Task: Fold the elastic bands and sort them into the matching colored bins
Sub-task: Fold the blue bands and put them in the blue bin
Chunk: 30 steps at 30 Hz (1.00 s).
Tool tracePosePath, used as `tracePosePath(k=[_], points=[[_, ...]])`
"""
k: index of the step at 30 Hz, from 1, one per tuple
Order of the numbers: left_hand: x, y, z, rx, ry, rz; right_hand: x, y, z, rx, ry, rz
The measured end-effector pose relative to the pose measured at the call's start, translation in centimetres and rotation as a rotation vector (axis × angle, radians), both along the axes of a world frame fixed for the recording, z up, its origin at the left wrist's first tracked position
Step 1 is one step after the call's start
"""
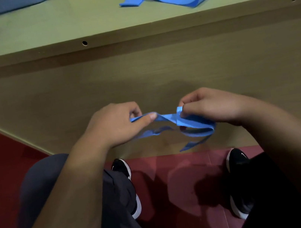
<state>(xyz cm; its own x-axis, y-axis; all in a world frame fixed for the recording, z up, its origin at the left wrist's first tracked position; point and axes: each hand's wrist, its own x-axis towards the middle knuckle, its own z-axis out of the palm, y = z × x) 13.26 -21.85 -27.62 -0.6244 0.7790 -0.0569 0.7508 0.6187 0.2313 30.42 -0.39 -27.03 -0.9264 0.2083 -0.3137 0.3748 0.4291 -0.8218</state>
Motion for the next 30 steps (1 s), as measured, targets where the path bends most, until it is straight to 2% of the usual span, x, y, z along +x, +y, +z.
tracePosePath(k=[4, 6, 8, 12, 15, 22, 26, 30], points=[[-0.1, -0.2, -0.1, -0.166, 0.038, 0.013, -0.1, -0.6, 0.2, 0.124, -0.035, 0.014], [-0.1, 0.0, -0.5, -0.196, 0.04, 0.021, -0.3, -0.8, 0.3, 0.098, 0.005, -0.008], [-0.2, -0.1, -1.0, -0.168, -0.082, 0.031, -0.5, -1.0, 0.3, 0.011, 0.059, -0.035], [-0.2, -0.4, -1.2, -0.031, -0.3, 0.031, -0.7, -1.0, 0.1, -0.292, 0.179, -0.114], [0.1, -0.1, -1.4, 0.085, -0.375, -0.014, -0.9, -1.0, -0.2, -0.372, 0.248, -0.155], [2.1, 1.5, -1.1, 0.492, -0.648, -0.005, -1.2, -1.0, -0.4, -0.446, 0.341, -0.184], [3.4, 2.5, -0.4, 0.629, -0.746, 0.182, -0.9, -1.3, -0.3, -0.348, 0.306, -0.168], [3.6, 2.8, -0.1, 0.67, -0.8, 0.208, -0.8, -1.6, -0.3, -0.315, 0.287, -0.16]])
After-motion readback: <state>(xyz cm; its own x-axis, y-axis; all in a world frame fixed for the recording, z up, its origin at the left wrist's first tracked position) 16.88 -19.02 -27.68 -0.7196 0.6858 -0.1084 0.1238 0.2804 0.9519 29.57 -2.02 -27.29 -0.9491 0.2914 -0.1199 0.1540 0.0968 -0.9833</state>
